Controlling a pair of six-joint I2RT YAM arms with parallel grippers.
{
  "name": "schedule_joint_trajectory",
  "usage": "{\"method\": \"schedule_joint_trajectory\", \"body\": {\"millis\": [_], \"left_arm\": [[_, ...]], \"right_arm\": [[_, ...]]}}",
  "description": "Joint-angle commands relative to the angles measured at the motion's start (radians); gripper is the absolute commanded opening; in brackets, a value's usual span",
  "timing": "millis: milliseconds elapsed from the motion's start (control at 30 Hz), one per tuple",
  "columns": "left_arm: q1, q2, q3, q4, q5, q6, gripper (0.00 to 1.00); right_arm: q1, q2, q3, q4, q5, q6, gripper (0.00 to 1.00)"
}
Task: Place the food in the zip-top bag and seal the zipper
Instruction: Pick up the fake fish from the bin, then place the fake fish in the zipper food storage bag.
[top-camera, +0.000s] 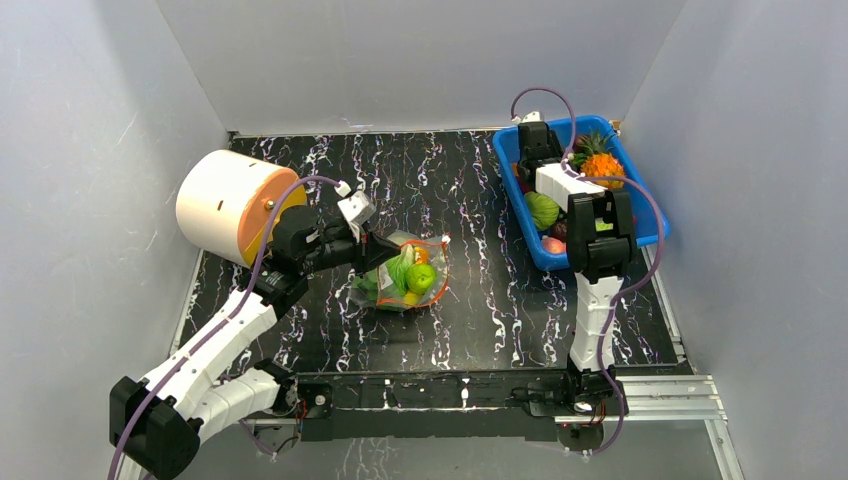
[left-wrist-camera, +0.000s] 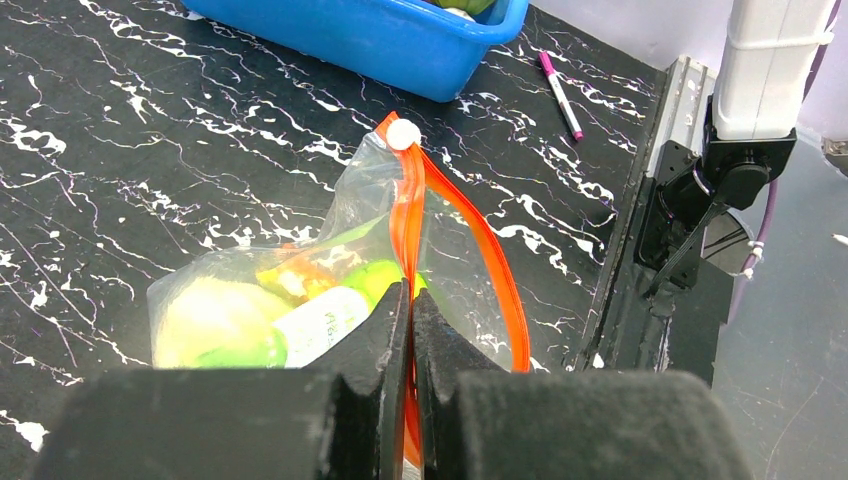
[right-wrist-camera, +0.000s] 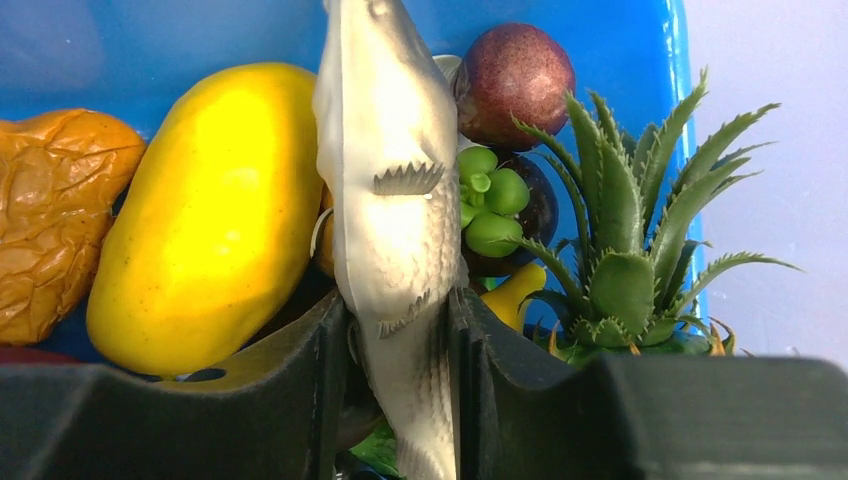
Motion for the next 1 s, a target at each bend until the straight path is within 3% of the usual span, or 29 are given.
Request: {"method": "schedule_joint_trajectory", "body": {"millis": [0,233,700,967], "left_arm": [[-0.002,-0.03,-0.011,0.019,0.007,0.019,0.0],[-0.003,-0.03,-0.013,0.024,0.001,0.018,0.0],[-0.002,-0.013,-0.023,0.051,-0.011,-0.002,0.0],[-0.002,0.027,-0.017,0.076,-0.036,-0.017,0.0]], "right_arm": [[-0.003,-0.023,0.053,0.059,0.031,-0.007,0.27],[-0.003,-0.122,0.021,0.007,-0.035,0.081,0.15],[0.038,-0.421,-0.036,-0.237,-0.231,0.394,0.12],[0.045,-0.684,-0.205,-0.282,-0.563,0.568,0.11]]}}
